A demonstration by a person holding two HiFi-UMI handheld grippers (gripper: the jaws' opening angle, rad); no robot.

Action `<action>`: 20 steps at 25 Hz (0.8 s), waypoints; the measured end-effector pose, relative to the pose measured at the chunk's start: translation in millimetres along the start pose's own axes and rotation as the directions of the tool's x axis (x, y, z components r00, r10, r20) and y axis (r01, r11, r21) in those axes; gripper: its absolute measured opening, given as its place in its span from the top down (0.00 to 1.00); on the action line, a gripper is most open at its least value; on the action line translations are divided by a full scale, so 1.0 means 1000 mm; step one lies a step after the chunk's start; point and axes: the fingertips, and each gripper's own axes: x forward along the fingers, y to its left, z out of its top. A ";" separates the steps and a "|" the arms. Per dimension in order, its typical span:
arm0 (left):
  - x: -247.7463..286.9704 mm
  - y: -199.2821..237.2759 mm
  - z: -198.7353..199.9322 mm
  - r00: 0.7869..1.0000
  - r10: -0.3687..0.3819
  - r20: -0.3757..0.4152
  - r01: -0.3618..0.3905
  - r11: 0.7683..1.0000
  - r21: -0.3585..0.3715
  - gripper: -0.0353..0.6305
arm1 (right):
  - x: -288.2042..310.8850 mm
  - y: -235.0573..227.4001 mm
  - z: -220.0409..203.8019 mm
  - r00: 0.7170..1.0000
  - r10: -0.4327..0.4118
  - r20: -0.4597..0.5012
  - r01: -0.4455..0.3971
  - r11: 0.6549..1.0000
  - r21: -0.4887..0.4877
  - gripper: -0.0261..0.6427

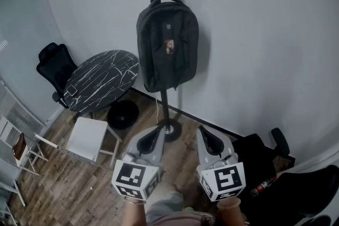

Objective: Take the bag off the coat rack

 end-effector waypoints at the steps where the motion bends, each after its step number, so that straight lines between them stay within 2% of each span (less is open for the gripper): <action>1: 0.003 0.005 0.000 1.000 0.000 0.000 0.000 1.000 -0.001 0.93 | 0.006 0.000 0.000 1.000 0.001 0.000 -0.001 1.000 0.001 0.96; 11: 0.024 0.052 0.014 0.999 0.000 0.049 0.000 1.000 0.014 0.93 | 0.056 0.004 0.010 1.000 -0.012 0.011 0.012 1.000 -0.023 0.96; 20: 0.038 0.088 0.033 0.996 -0.039 0.082 0.037 0.999 0.035 0.93 | 0.092 0.010 0.029 0.998 -0.048 0.048 0.050 0.998 -0.041 0.96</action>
